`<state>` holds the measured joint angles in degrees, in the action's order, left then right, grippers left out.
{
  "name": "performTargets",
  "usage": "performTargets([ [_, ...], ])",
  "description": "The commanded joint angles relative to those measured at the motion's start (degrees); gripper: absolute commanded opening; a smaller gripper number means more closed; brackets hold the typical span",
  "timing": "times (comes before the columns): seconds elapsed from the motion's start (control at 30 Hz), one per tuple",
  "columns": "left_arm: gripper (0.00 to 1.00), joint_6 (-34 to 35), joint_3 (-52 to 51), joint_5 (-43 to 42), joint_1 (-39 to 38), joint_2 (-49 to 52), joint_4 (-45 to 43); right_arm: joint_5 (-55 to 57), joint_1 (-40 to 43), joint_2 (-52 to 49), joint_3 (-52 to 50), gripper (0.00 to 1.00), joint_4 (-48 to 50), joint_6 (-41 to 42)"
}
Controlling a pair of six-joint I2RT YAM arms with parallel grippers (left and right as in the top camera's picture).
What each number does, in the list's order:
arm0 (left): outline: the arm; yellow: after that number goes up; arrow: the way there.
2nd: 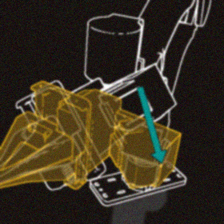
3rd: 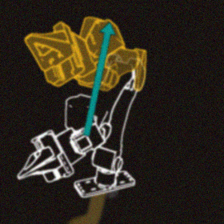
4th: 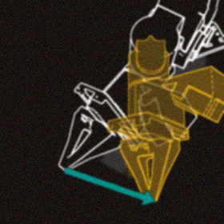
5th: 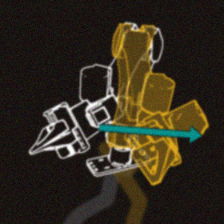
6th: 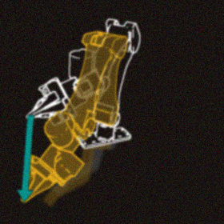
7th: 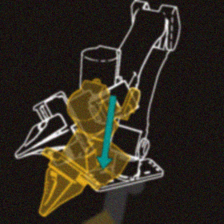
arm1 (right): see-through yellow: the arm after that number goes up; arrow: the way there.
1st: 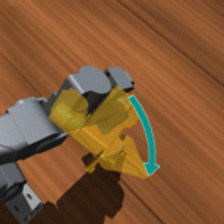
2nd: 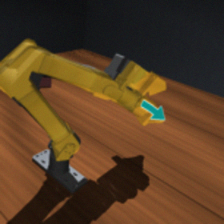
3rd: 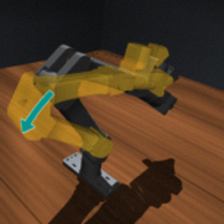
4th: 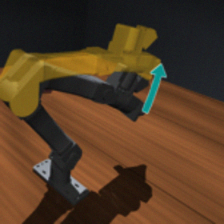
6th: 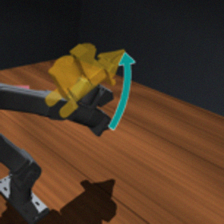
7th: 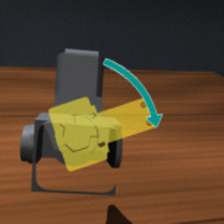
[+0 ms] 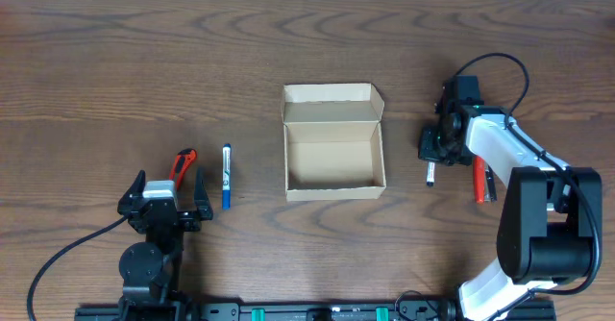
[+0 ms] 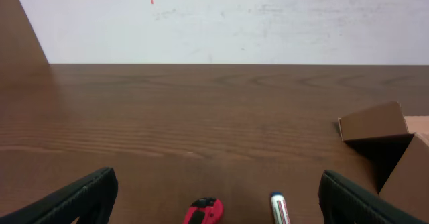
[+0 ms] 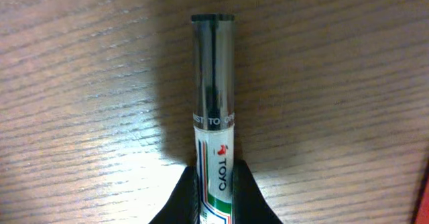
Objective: Pack container
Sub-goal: 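Carry the marker into the box and release it with right gripper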
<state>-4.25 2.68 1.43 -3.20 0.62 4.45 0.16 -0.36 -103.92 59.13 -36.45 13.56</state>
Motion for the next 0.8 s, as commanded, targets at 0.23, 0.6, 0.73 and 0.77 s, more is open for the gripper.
performTargets([
  [0.23,0.95,0.66,-1.92,-1.05,0.24,-0.37,0.85,-4.79,-0.48,1.77,1.03,0.01,1.27,-2.89],
  [0.6,0.95,0.66,-1.92,-1.07,0.24,-0.37,0.85,-12.35,-4.96,17.09,5.01,0.01,-0.37,-17.62],
  [0.73,0.95,0.66,-1.92,-1.33,0.22,-0.37,0.85,-18.29,-11.06,20.09,5.05,0.01,-4.2,-34.07],
  [0.77,0.95,0.66,-1.92,-1.4,0.22,-0.37,0.85,-18.86,-12.61,20.13,5.14,0.01,-5.53,-37.64],
])
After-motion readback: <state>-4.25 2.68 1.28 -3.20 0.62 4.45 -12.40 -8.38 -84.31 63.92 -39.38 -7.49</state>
